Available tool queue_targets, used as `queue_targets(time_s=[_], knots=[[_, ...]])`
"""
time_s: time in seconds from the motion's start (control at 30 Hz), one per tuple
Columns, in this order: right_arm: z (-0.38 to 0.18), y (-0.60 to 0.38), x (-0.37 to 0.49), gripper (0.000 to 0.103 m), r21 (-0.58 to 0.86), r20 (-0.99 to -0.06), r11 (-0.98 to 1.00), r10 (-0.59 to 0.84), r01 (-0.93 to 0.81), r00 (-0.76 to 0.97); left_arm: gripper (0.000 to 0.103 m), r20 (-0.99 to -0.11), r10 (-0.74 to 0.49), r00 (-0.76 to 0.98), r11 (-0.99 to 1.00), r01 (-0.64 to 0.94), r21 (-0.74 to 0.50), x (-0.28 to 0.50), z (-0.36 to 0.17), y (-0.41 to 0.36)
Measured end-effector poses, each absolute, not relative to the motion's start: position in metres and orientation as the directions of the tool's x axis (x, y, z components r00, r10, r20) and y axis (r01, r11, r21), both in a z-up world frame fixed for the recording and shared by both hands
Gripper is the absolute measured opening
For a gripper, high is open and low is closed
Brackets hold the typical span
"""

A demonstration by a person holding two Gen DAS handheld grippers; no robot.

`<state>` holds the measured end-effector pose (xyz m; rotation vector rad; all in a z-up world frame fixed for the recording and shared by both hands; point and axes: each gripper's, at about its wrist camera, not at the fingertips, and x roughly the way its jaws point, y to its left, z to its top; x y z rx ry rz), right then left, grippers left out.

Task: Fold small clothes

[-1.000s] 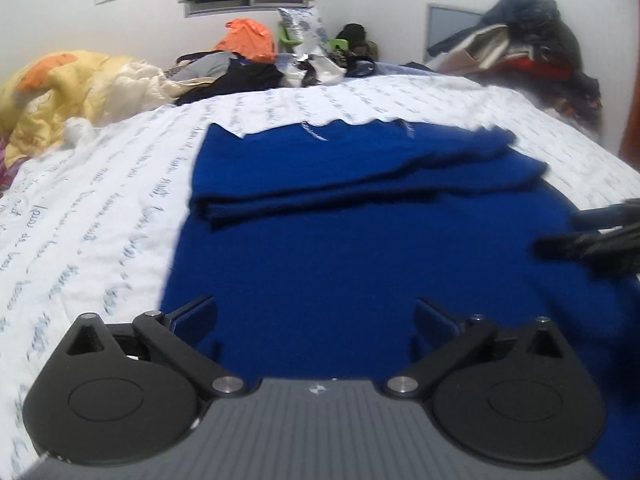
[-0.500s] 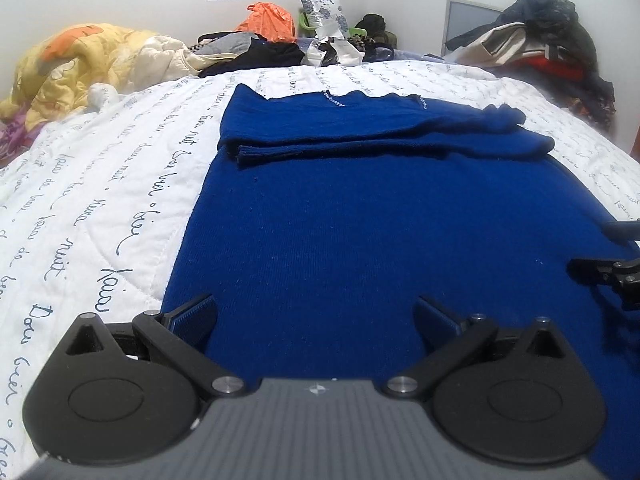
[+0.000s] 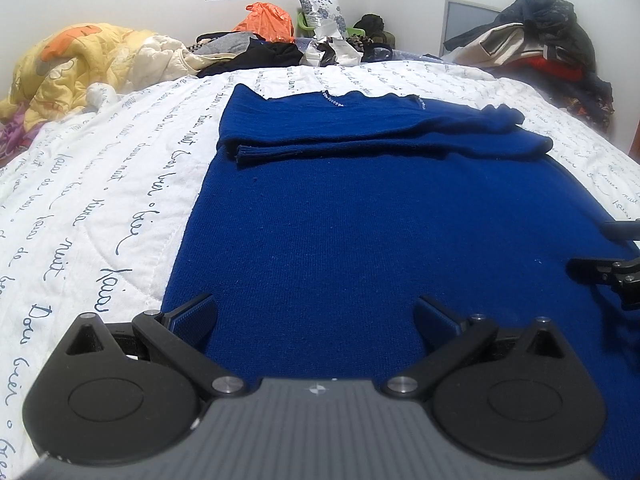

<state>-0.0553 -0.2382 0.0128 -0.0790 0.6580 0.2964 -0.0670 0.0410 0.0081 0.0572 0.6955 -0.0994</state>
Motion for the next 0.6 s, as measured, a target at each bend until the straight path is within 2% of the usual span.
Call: queue_targets(time_s=[0.6], knots=[[0.0110, -0.2355, -0.0528, 0.103, 0.016, -0.608, 0.961, 0.230, -0.278, 0.760, 0.103, -0.642, -0.073, 0.763, 0.994, 0.111, 0.019, -0.0681, 0.0086, 0.0407]])
